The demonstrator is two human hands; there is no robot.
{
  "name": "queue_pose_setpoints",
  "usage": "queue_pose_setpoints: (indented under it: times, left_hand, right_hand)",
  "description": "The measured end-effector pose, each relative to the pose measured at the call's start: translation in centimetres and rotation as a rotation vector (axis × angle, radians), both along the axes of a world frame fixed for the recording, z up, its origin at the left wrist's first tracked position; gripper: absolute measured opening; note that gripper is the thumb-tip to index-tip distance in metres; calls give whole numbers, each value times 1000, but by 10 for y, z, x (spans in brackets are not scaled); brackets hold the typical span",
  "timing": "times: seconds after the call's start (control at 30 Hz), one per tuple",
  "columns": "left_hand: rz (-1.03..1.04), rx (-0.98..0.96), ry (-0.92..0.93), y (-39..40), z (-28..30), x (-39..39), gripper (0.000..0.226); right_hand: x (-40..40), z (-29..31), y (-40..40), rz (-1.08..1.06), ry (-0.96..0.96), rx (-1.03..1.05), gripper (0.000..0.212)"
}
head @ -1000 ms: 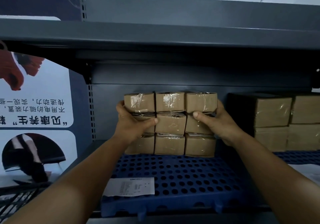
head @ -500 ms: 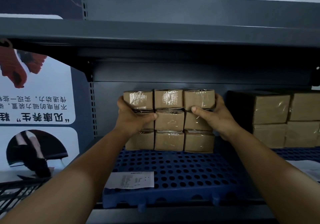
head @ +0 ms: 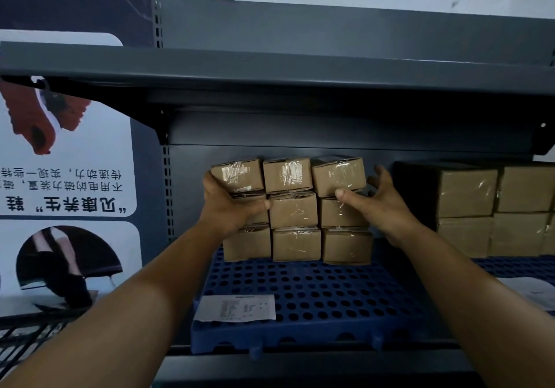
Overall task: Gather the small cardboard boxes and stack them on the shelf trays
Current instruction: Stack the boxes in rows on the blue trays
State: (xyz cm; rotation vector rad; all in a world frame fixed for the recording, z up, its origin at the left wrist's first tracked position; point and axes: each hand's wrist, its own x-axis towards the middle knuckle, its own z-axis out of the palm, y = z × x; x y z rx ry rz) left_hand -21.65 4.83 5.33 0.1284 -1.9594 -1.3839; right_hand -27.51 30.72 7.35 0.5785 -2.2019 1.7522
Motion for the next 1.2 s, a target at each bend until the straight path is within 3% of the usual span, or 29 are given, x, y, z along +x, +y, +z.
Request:
queue_pose_setpoints:
  times: [0.2,0.43,0.67,0.8,0.9,1.0,1.2]
  left_hand:
    - [-47,3,3,0,3,4,93]
    - [-109,-75,-44,7,11,7,97]
    - [-94,-66,-64,7,11,5,100]
    - [-74,-50,-95,5,10,4,109]
    - [-61,-42,-136,6,10,9,129]
    - [-50,-32,-158,8,11,13,141]
    - [-28,-63,-163,6,11,21,130]
  right_hand:
    - [3,0,-3,5,1,-6,109]
    - [5,1,-5,15,24,-39,79]
    - [3,-1,-5,7,38,-29,78]
    - [3,-1,-6,-9,46,-27,83]
    - [3,-1,-5,-20,47,-24,89]
    - [5,-1,-3,-38,34,-5,104]
    - [18,0,2,-42,33,11,112]
